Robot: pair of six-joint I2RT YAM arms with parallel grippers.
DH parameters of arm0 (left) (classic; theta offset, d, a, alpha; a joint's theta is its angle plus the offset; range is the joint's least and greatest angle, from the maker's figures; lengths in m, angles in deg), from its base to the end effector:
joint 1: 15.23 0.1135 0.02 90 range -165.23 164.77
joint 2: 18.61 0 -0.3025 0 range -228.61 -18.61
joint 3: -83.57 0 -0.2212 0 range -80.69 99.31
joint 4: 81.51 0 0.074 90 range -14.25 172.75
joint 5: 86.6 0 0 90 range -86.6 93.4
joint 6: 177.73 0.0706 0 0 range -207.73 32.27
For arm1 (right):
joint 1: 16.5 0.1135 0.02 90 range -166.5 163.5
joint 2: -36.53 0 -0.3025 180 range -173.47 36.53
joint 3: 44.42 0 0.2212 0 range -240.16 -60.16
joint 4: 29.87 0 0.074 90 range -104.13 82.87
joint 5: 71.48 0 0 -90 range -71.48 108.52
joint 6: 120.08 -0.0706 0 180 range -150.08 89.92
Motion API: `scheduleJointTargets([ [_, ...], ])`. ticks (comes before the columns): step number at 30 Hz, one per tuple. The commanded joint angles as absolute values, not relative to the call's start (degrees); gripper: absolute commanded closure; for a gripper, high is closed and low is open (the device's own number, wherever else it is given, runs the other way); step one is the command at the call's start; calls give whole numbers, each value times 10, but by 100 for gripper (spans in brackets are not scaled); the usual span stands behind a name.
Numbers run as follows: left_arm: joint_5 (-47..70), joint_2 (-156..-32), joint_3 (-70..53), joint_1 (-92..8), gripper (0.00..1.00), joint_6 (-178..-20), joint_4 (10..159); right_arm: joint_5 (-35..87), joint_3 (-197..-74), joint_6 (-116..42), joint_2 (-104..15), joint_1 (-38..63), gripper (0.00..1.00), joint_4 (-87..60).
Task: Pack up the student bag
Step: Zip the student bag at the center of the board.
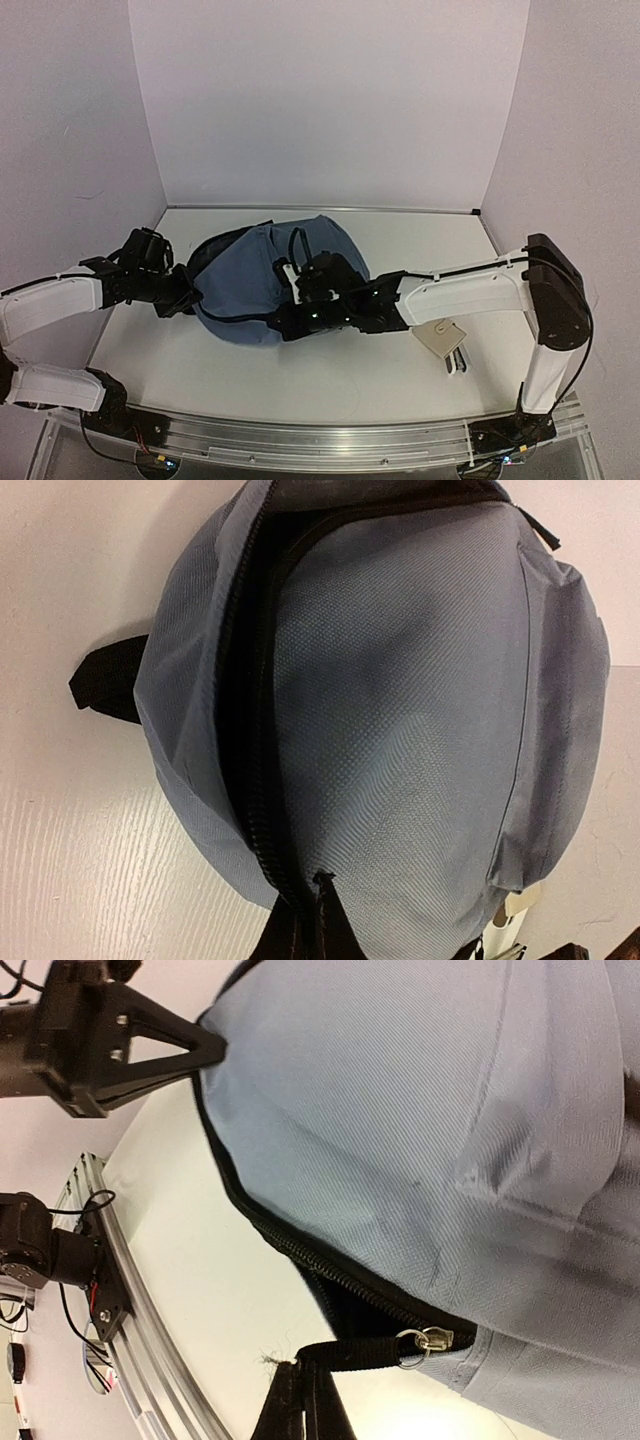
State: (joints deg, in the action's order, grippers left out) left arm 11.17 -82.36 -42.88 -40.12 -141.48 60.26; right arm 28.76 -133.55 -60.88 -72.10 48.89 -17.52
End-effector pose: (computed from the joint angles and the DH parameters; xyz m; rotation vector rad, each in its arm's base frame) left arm 0.1769 -0.0926 0.2379 -0.5743 2.4968 -0.7506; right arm 0.1747 0.4116 0.2506 -0.8110 2.2105 1.1139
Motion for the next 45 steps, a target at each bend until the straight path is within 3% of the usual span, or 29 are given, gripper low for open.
scheduleJointTargets([
  [1, 95, -817, -386, -396, 100, -1394, 634, 287, -1397, -593, -745, 510, 100, -222],
  [13, 142, -908, -312, -371, 100, -1334, 665, 282, -1517, -581, -829, 521, 100, -228],
  [25, 199, -975, -271, -272, 100, -1266, 682, 256, -1626, -566, -891, 532, 99, -239],
  [29, 215, -1015, -241, -259, 98, -1215, 700, 231, -1598, -551, -852, 533, 84, -234],
  [32, 210, -1036, -210, -259, 84, -1181, 684, 200, -1546, -531, -806, 532, 74, -222],
  [35, 179, -1023, -195, -259, 64, -1162, 651, 172, -1496, -516, -757, 532, 61, -207],
  [40, 93, -942, -211, -259, 27, -1150, 593, 123, -1426, -498, -709, 532, 50, -181],
  [45, 112, -851, -264, -260, 19, -1161, 556, 120, -1410, -482, -713, 532, 45, -175],
])
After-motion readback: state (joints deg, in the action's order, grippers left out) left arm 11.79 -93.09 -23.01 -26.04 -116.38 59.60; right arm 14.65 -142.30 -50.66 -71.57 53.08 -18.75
